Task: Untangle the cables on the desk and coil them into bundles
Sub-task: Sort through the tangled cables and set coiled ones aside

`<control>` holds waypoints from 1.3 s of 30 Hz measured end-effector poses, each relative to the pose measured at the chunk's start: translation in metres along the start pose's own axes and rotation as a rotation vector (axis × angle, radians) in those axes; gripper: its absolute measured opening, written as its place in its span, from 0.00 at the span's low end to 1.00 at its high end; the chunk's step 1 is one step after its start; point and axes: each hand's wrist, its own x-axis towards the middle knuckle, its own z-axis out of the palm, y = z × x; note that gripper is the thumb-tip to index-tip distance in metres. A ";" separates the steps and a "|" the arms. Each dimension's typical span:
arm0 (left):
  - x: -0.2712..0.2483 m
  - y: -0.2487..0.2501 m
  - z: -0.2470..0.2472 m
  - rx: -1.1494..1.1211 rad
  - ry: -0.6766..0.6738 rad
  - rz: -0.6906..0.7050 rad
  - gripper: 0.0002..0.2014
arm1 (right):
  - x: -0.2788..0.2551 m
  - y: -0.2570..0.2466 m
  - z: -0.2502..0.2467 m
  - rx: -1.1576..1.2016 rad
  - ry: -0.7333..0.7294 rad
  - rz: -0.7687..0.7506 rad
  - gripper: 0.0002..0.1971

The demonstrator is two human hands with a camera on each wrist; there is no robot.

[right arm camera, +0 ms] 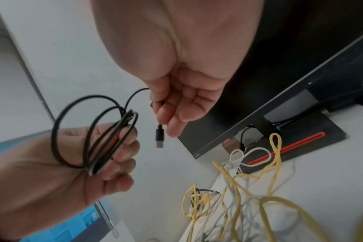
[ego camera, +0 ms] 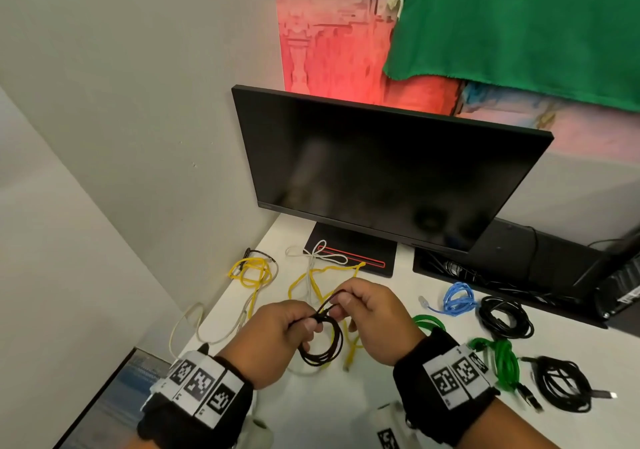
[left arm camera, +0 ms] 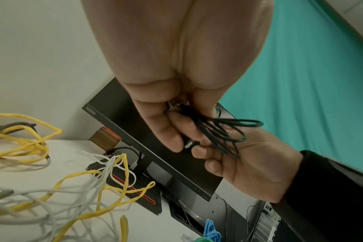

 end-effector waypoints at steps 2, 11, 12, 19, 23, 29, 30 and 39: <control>0.001 0.002 0.000 -0.001 0.068 0.026 0.14 | 0.001 0.001 0.001 0.094 -0.010 0.024 0.19; 0.004 0.010 0.006 0.011 0.114 0.033 0.19 | 0.007 0.006 0.002 0.271 -0.008 0.091 0.14; 0.005 0.011 0.008 0.001 0.104 0.020 0.18 | 0.007 0.007 0.006 0.307 -0.014 0.111 0.11; 0.012 -0.001 0.011 0.016 0.185 -0.138 0.14 | 0.011 0.013 0.009 0.095 0.131 0.190 0.10; 0.018 -0.002 0.009 -0.008 0.181 -0.192 0.14 | 0.003 0.008 0.006 -0.054 0.064 -0.038 0.07; 0.022 0.003 0.003 -0.007 0.148 -0.185 0.12 | 0.005 0.009 0.008 0.283 0.001 0.087 0.10; 0.022 0.004 0.002 0.036 0.148 -0.178 0.12 | 0.007 0.011 0.007 0.286 0.085 0.110 0.07; 0.019 0.010 0.008 0.369 0.163 0.018 0.11 | 0.013 0.012 0.010 0.377 0.077 0.241 0.10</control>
